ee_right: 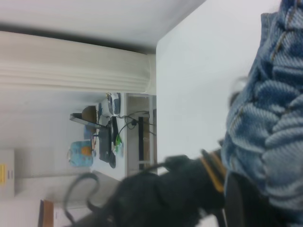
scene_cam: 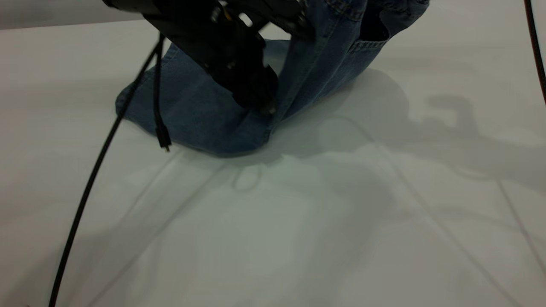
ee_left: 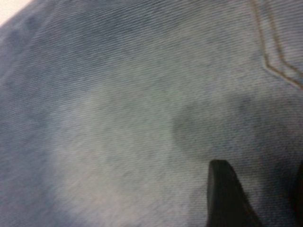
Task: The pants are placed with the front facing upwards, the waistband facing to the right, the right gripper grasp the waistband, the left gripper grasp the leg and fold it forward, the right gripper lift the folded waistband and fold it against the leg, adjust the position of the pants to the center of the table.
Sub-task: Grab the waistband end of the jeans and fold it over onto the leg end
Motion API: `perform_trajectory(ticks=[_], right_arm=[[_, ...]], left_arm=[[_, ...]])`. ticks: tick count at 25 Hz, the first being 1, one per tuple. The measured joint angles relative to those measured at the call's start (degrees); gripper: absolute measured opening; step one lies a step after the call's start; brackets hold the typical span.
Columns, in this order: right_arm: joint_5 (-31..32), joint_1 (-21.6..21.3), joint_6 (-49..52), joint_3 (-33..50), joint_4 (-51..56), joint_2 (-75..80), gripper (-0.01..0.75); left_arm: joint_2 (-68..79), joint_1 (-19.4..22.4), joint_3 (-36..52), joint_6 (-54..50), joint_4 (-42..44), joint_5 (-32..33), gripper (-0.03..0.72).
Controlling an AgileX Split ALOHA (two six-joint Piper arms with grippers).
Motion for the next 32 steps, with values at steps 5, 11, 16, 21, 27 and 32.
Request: perform_trajectory(ticks=[5,11,16,21,27,32], right_arm=[[-1.65,0.0,0.0,-0.01,-3.07,0.0,0.073],[-1.98,0.0,0.0,-0.01,-3.69,0.0,0.073],[-1.16,0.0,0.0,-0.01,-3.69,0.0,0.073],[-0.66,0.0,0.0,-0.01,-3.55,0.0,0.073],[0.76,0.0,-0.46,-0.01,-2.35,0.0,0.073],[2.68,0.04,-1.88,-0.01,-0.15,0.0,0.073]], left_arm=[[-1.92,2.87,0.0,0.0,0.04,0.81,0.334],[-2.94,6.67,-0.05,0.0,0.04,0.98,0.334],[-2.14,10.65,-0.05,0.45,0.04,1.72,0.334],[0.19,13.03,-0.05,3.77,0.04,1.47,0.334],[3.12,12.33,-0.05,4.23,0.04,0.02,0.334],[4.17,10.14,-0.1,4.37,-0.02,-0.77,0.334]])
